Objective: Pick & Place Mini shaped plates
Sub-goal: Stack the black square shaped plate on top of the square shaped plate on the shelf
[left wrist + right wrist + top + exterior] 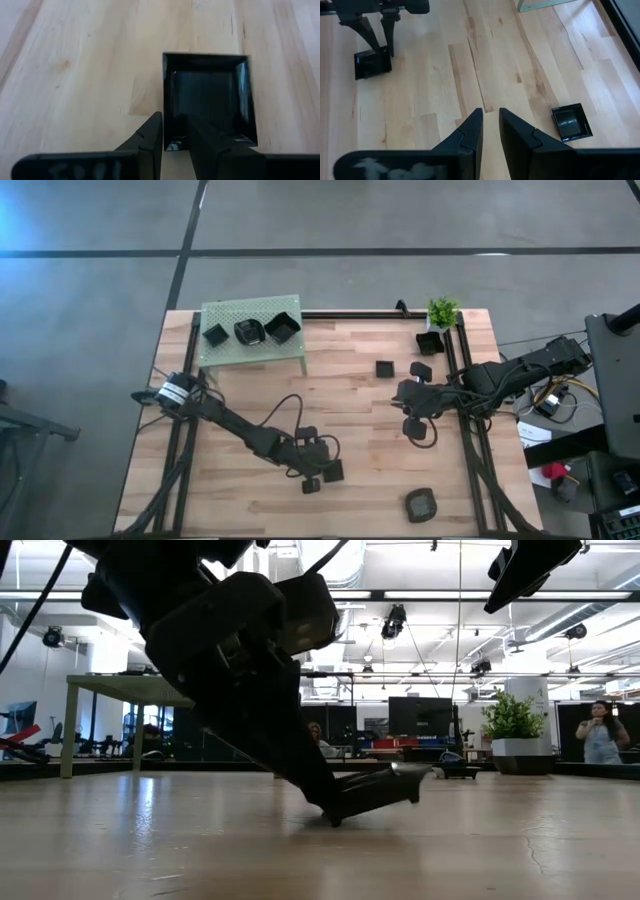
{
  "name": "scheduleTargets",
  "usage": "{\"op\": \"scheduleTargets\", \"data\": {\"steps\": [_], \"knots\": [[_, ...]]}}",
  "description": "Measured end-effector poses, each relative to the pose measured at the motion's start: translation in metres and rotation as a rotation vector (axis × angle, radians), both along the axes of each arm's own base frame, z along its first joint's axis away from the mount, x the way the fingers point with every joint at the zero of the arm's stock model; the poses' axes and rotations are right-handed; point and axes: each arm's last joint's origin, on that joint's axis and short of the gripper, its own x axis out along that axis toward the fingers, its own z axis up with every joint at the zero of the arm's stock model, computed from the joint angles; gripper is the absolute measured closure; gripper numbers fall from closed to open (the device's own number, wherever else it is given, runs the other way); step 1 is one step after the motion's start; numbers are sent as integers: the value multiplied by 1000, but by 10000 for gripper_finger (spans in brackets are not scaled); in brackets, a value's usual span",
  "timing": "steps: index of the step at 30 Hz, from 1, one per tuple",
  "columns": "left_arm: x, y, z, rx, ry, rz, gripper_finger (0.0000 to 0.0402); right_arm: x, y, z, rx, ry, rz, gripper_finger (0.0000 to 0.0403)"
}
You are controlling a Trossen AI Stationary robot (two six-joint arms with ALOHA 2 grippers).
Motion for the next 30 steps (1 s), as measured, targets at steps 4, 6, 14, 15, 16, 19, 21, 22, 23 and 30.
{"op": "scheduleTargets", "data": {"steps": [4,6,14,15,16,19,21,22,23,30], "knots": [[0,0,0,-1,5,-3,323,0,0,0,-1,-1,-1,344],[0,0,0,-10,10,-13,324,0,0,0,-2,0,-1,344],[-1,0,-1,-10,15,-13,384,0,0,0,-4,-1,-2,344],[-1,0,0,-12,13,-13,391,0,0,0,-5,-2,-4,344],[-1,0,0,-12,12,-13,394,0,0,0,-5,-2,-4,344],[0,0,1,-13,9,-13,398,0,0,0,-5,-2,-4,344],[1,0,4,-19,4,-14,399,0,0,0,-6,-2,-4,344],[1,-1,6,-24,-1,-16,400,0,0,0,-5,-2,-4,344],[1,-1,9,-29,-6,-20,400,0,0,0,-5,-2,-4,344],[-6,2,39,-55,-46,-23,401,0,0,0,-6,-2,-4,344]]}}
